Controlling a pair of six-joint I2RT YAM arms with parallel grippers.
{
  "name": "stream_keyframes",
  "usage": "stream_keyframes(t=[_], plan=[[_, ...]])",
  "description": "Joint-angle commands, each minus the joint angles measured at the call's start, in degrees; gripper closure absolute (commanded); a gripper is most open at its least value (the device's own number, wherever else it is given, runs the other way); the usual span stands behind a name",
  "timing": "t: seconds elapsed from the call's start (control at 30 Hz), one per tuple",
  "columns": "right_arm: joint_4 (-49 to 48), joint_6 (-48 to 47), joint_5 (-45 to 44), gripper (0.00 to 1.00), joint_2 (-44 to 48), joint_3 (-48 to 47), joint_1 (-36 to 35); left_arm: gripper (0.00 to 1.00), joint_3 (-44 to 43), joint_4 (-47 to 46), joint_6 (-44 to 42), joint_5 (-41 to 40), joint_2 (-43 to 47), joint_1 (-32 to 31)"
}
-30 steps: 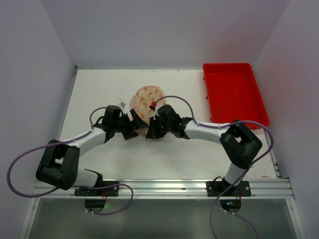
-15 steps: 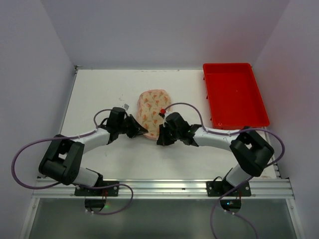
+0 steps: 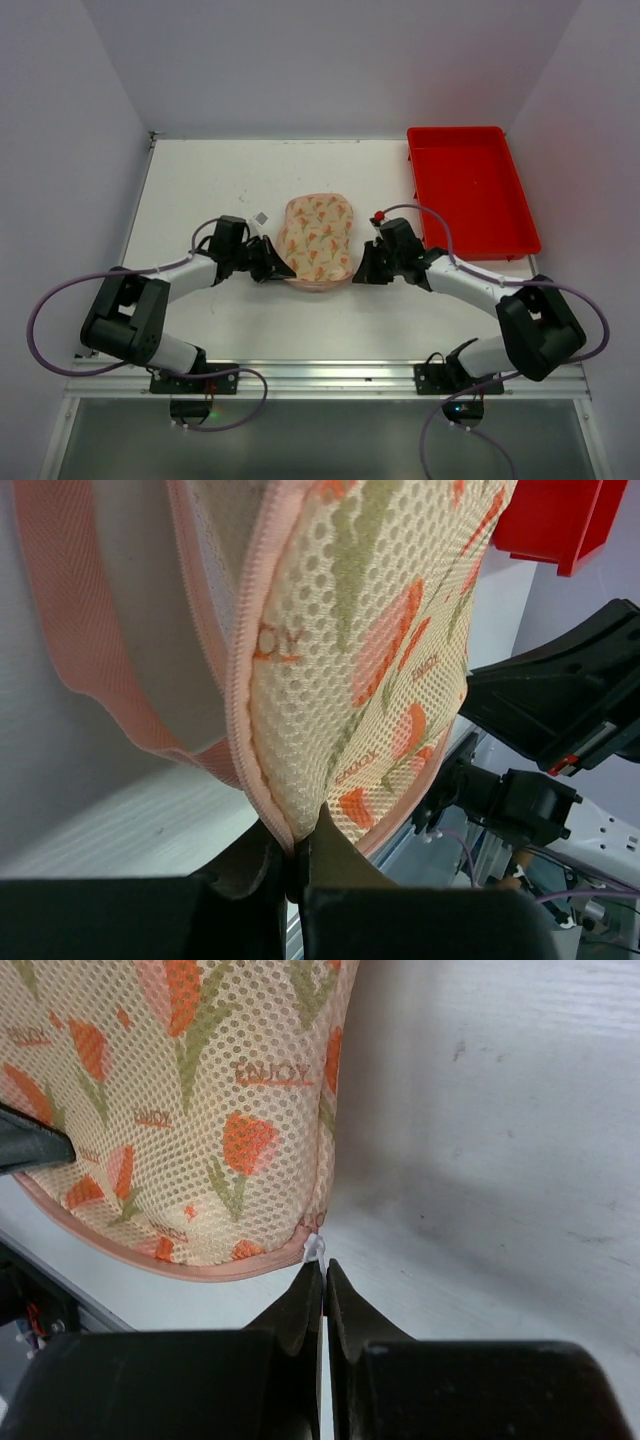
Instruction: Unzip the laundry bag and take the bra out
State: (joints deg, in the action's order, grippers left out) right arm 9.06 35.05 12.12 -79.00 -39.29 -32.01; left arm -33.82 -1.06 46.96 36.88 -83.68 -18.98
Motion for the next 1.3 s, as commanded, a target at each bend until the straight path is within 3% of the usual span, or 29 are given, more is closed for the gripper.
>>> stream_keyframes(t=[0.0, 0.13, 0.2, 0.23, 0.27, 0.3, 0.33, 0.4, 0.43, 0.5, 0.67, 0.8, 0.97, 1.27], plan=[[2.72, -3.14, -3.34, 1.00, -2.55, -1.67, 1.61, 1.00, 1.48, 10.90, -8.81, -0.49, 1.14, 6.13], [3.15, -5.07, -2.45, 1.00, -7.73, -5.88, -5.23, 1.00, 2.45, 14.24, -9.52, -5.14, 5.18, 8.00], [3.25, -5.17, -2.19, 1.00, -9.58, -8.78, -7.09, 0.85, 3.15, 14.86, -9.43, -7.26, 6.24, 8.17], [2.98, -4.99, -1.67, 1.00, -10.29, -9.48, -7.97, 0.71, 3.41, 14.77, -9.34, -7.18, 7.03, 8.43], [2.46, -4.29, -1.14, 0.95, -11.25, -10.45, -8.07, 0.65, 3.59, 14.77, -9.17, -7.00, 7.47, 8.70], [2.11, -4.02, -0.44, 0.81, -11.44, -10.72, -8.07, 0.59, 3.59, 14.86, -8.91, -7.09, 8.00, 9.13], [2.02, -3.94, -0.52, 0.73, -11.44, -10.98, -8.16, 0.45, 3.42, 15.12, -8.82, -7.35, 9.31, 9.23], [2.71, -4.55, -1.04, 0.52, -10.65, -11.69, -8.07, 0.31, 2.36, 17.57, -8.73, -10.15, 10.81, 9.40], [3.24, -4.90, -1.65, 0.47, -10.12, -11.95, -8.16, 0.20, 0.44, 18.80, -8.90, -11.56, 12.38, 9.40], [4.99, -6.22, -2.27, 0.32, -7.59, -12.39, -8.16, 0.14, -2.20, 22.49, -9.78, -15.85, 13.63, 9.40], [7.46, -6.75, -4.56, 0.14, 0.24, -11.52, -8.16, 0.16, -12.66, 24.97, -13.56, -22.55, 13.11, 9.40], [7.46, -6.48, -5.44, 0.06, 6.74, -10.20, -7.98, 0.21, -18.90, 22.51, -16.10, -19.05, 5.66, 9.40], [7.03, -7.71, -8.51, 0.04, 15.18, -8.18, -7.98, 0.29, -24.35, 19.26, -17.43, -10.98, -3.49, 9.40], [5.27, -9.21, -10.54, 0.04, 22.31, -4.40, -7.89, 0.41, -32.44, 18.64, -22.08, -9.64, -15.02, 9.40]])
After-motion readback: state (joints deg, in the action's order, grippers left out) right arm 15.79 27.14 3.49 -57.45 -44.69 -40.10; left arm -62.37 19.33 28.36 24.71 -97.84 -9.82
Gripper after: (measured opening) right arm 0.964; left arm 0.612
